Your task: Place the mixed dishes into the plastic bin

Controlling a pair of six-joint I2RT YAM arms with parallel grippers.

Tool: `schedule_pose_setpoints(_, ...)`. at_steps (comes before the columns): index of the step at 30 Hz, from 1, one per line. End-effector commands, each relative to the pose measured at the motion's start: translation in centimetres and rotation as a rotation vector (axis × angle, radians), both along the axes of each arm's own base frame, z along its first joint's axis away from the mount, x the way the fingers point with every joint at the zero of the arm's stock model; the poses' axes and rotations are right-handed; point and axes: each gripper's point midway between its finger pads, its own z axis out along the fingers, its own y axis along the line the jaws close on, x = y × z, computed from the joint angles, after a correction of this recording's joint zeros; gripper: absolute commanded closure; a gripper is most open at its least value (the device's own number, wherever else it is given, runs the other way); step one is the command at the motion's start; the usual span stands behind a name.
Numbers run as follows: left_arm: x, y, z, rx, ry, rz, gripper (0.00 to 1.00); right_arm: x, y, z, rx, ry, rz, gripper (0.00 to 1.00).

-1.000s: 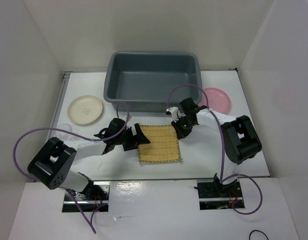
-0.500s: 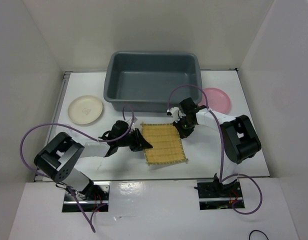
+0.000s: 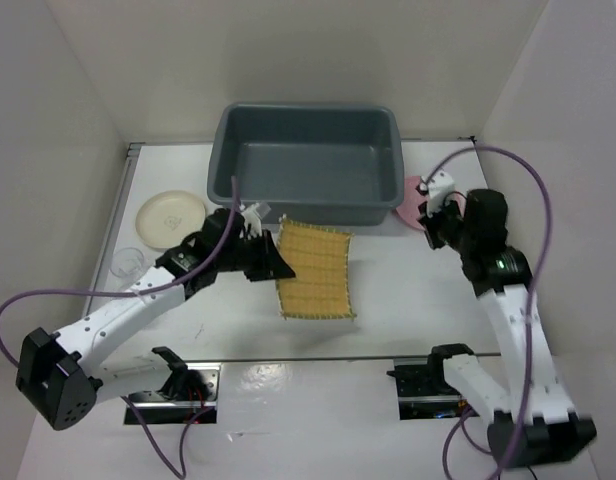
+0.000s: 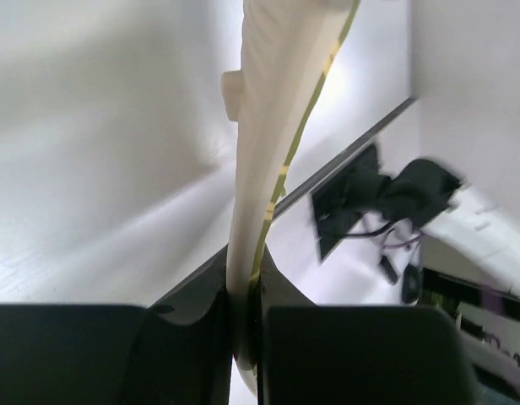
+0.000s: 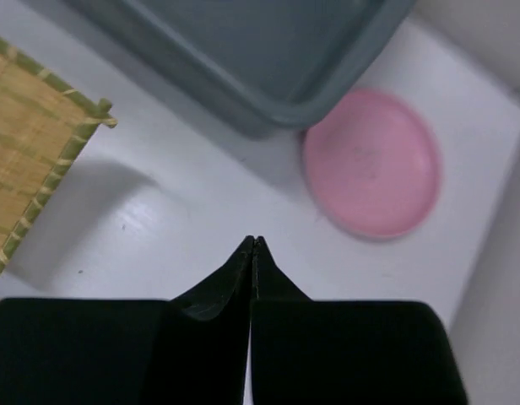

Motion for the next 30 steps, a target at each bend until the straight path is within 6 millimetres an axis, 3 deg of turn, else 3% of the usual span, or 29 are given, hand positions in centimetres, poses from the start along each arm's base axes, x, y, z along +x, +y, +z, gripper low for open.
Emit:
schedule_pose_setpoints(1, 2.4, -0.3, 8.7, -0.086, -0.133, -0.075, 1.00, -3.4, -2.3, 1.8, -0.070, -0.043, -0.080, 1.00)
schedule_pose_setpoints(2, 3.0, -0.6, 10.1, -0.103, -0.143, -0.091, 1.00, -3.9, -3.3, 1.3, -0.072, -0.030, -0.117, 1.00)
schedule_pose_setpoints(3, 3.6, -0.7, 11.6, -0.120, -0.166, -0.104, 1.00, -4.5, -4.1, 3.6, -0.054, -0.114, -0.149, 1.00)
schedule_pose_setpoints(4, 4.8, -0.8, 12.1, -0.125, -0.147, -0.101, 1.00, -5.0, -5.5, 4.3, -0.056, -0.160, -0.208, 1.00)
schedule_pose_setpoints(5, 6.3, -0.9, 16.1, -0.151, -0.244, -0.097, 1.00, -6.3, -5.6, 6.9, -0.045, -0.293, -0.214, 0.94)
schedule_pose_setpoints(6, 7.3, -0.6, 17.3, -0.140, -0.255, -0.088, 1.00, -6.9, -5.8, 6.7, -0.034, -0.339, -0.229, 0.84)
schedule_pose_setpoints(7, 10.2, -0.5, 16.7, -0.123, -0.225, -0.073, 1.00, -7.6, -6.6, 7.1, -0.029, -0.400, -0.276, 0.82)
schedule_pose_setpoints(9, 13.1, -0.5, 18.3, -0.124, -0.243, -0.085, 1.00, -9.8, -6.9, 7.5, -0.057, -0.555, -0.299, 0.82)
schedule_pose_setpoints(10, 16.5, -0.7, 19.7, -0.143, -0.260, -0.079, 1.00, -10.7, -7.0, 8.4, -0.063, -0.604, -0.310, 0.86)
schedule_pose_setpoints(12, 19.5, -0.9, 19.6, -0.132, -0.241, -0.077, 1.00, -12.4, -6.9, 8.3, -0.094, -0.628, -0.310, 0.92)
schedule_pose_setpoints(13, 22.8, -1.6, 19.8, -0.130, -0.269, -0.075, 1.00, -13.5, -6.4, 8.7, -0.142, -0.673, -0.271, 0.93)
schedule_pose_setpoints(14, 24.4, -1.4, 19.7, -0.127, -0.273, -0.072, 1.00, -13.8, -6.2, 8.6, -0.158, -0.678, -0.260, 0.93)
schedule_pose_setpoints(15, 26.9, -2.2, 14.8, -0.093, -0.156, -0.069, 1.00, -13.9, -6.3, 9.0, -0.162, -0.687, -0.268, 0.95)
schedule_pose_setpoints(16, 28.2, -2.1, 14.7, -0.102, -0.151, -0.052, 1.00, -13.9, -6.3, 9.0, -0.163, -0.687, -0.268, 0.95)
schedule_pose_setpoints(17, 28.7, -1.8, 19.0, -0.173, -0.258, -0.065, 1.00, -13.9, -6.3, 9.0, -0.163, -0.687, -0.268, 0.95)
schedule_pose_setpoints(18, 30.7, -2.8, 15.2, -0.193, -0.189, -0.075, 1.00, -13.9, -6.3, 9.0, -0.154, -0.685, -0.271, 0.95)
schedule_pose_setpoints(19, 31.5, -2.7, 15.2, -0.248, -0.153, -0.045, 1.00, -13.9, -6.3, 9.0, -0.154, -0.685, -0.271, 0.95)
schedule_pose_setpoints(22, 34.2, -3.1, 12.7, -0.343, -0.092, -0.041, 1.00, -13.9, -6.0, 8.8, -0.156, -0.679, -0.253, 0.95)
schedule_pose_setpoints(24, 36.1, -2.8, 9.4, -0.348, -0.047, -0.002, 1.00, -13.9, -5.8, 8.7, -0.152, -0.679, -0.241, 0.95)
schedule_pose_setpoints(30, 38.4, -3.4, 2.7, -0.351, 0.046, 0.040, 1.00, -13.9, -6.0, 8.7, -0.155, -0.679, -0.250, 0.95)
